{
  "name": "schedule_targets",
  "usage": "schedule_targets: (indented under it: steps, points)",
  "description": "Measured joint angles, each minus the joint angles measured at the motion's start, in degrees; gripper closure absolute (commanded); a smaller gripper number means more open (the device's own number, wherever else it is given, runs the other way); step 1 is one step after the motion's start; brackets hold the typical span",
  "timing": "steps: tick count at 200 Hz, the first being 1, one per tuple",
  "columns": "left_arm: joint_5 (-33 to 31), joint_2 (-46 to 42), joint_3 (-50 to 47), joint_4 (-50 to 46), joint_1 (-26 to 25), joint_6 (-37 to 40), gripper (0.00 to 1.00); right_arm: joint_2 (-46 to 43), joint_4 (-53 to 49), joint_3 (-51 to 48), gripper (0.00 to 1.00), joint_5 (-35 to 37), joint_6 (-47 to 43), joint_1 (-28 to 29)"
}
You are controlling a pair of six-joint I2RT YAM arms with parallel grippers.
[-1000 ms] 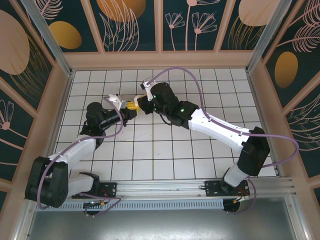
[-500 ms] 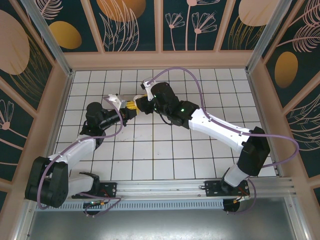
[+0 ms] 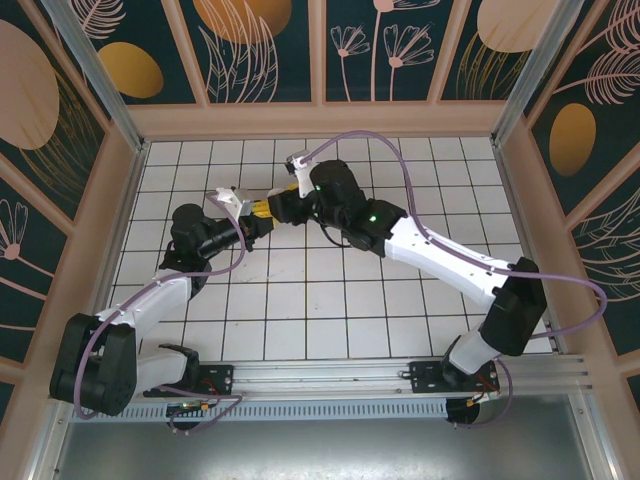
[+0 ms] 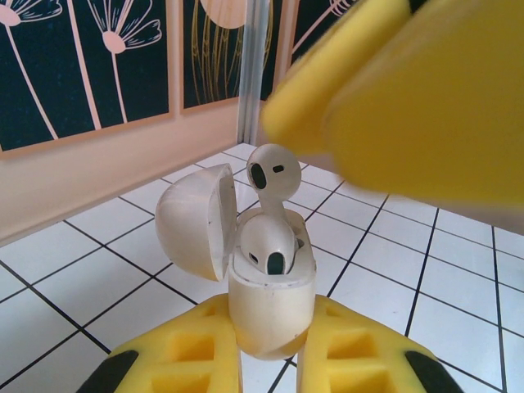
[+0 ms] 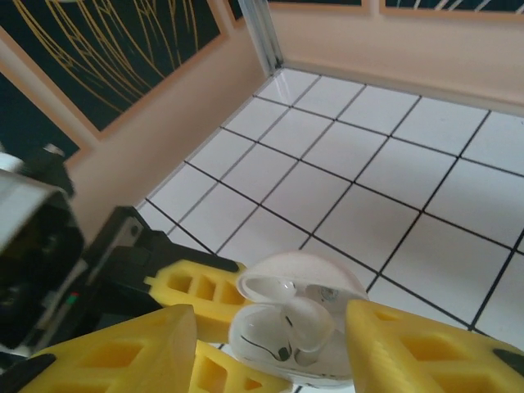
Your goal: Insert wireless bluetooth earbuds into charging case
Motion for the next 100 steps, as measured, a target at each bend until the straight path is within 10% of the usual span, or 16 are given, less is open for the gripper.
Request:
schedule_targets:
  steps: [100]
  points:
    - [0.0, -0.1, 0.1, 0.0, 0.0, 0.0, 0.9, -4.6, 3.1, -3.0, 0.44, -6.3, 6.2, -5.3]
